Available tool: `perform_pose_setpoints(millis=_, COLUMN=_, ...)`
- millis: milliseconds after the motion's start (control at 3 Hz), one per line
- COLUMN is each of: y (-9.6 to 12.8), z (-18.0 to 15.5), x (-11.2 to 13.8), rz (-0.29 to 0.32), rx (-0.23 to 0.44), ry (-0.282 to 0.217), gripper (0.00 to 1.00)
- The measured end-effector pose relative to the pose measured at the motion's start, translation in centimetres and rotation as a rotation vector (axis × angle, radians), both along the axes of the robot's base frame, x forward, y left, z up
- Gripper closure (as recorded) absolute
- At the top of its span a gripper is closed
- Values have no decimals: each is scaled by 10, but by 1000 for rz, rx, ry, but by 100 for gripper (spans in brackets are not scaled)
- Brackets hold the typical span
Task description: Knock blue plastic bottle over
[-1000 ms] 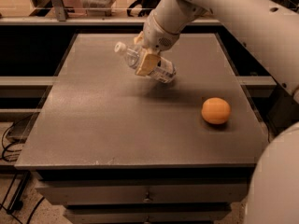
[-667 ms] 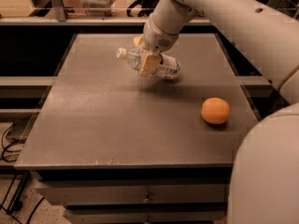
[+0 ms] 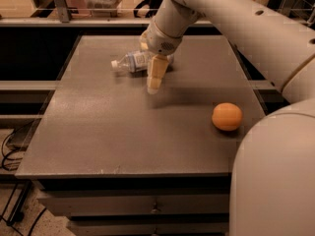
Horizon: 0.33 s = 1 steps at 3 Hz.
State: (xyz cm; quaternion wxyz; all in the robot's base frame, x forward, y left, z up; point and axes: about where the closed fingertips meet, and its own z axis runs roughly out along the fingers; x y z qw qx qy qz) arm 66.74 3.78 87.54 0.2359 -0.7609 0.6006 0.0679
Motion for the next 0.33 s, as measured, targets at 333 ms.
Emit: perform_pose_setpoints(millis=333, y=0, z=0, x=0, rz=0, rx=0, ry=0, gripper=0)
